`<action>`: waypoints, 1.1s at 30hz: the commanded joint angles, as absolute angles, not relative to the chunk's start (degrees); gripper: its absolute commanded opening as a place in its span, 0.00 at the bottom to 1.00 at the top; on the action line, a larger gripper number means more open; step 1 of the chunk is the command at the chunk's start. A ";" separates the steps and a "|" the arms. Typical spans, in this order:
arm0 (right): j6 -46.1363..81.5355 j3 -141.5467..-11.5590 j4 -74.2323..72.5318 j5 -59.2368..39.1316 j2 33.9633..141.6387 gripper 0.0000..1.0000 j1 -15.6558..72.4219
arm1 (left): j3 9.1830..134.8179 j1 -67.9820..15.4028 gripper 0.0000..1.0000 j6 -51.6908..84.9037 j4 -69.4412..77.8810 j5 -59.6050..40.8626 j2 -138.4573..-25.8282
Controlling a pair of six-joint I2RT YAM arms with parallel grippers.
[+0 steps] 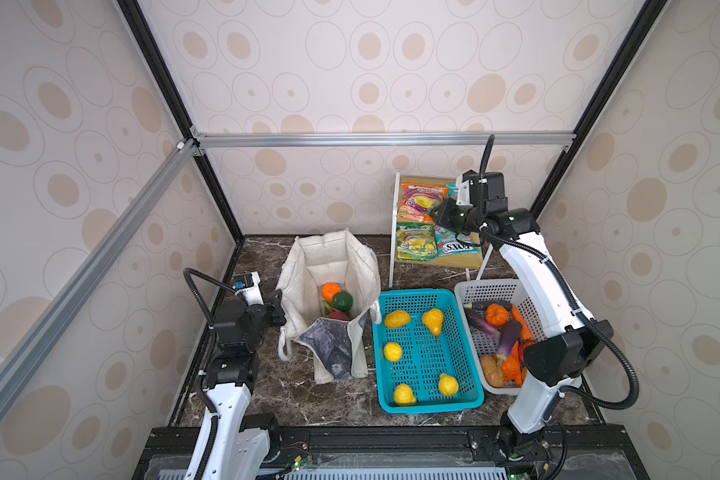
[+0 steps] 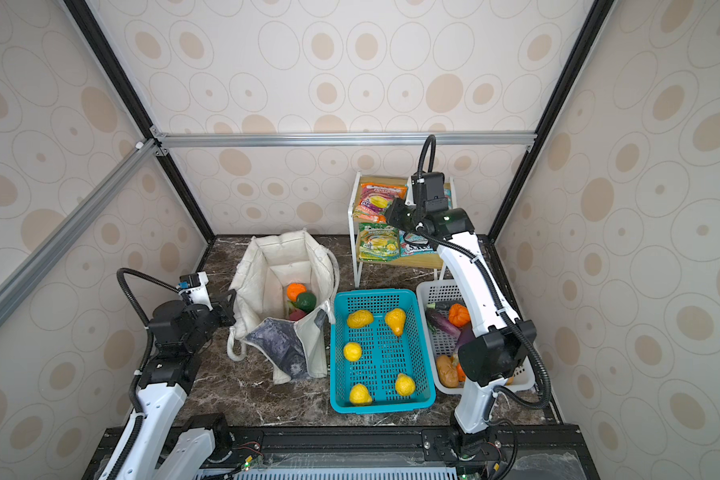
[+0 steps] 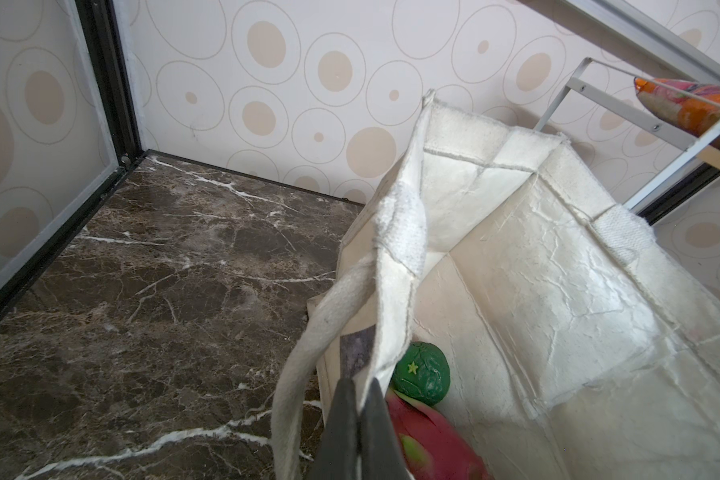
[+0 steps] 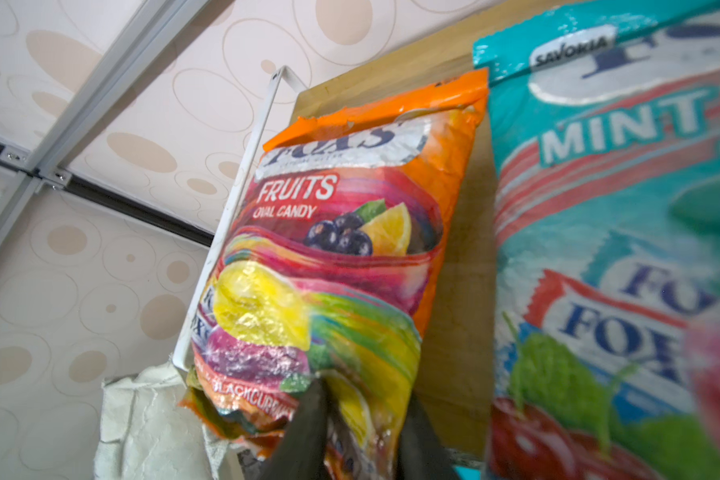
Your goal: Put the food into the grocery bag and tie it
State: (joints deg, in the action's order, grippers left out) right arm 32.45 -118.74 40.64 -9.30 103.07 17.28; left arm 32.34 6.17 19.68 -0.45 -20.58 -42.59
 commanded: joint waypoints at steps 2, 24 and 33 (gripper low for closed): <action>32.47 -119.40 40.67 -11.10 101.78 0.01 17.14 | 32.70 6.52 0.00 18.63 0.13 -20.37 -42.54; 27.68 -129.20 47.67 -24.91 97.38 0.00 21.12 | 32.60 6.55 0.00 18.23 -0.26 -19.42 -40.79; 27.96 -125.15 46.79 -19.12 91.39 0.00 32.13 | 32.52 6.58 0.00 18.46 -0.26 -19.92 -40.62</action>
State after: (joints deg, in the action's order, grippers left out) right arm 28.64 -126.15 48.71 -21.98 94.98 28.36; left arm 32.34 6.17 19.64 -0.97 -19.81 -41.67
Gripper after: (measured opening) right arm 0.045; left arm 0.047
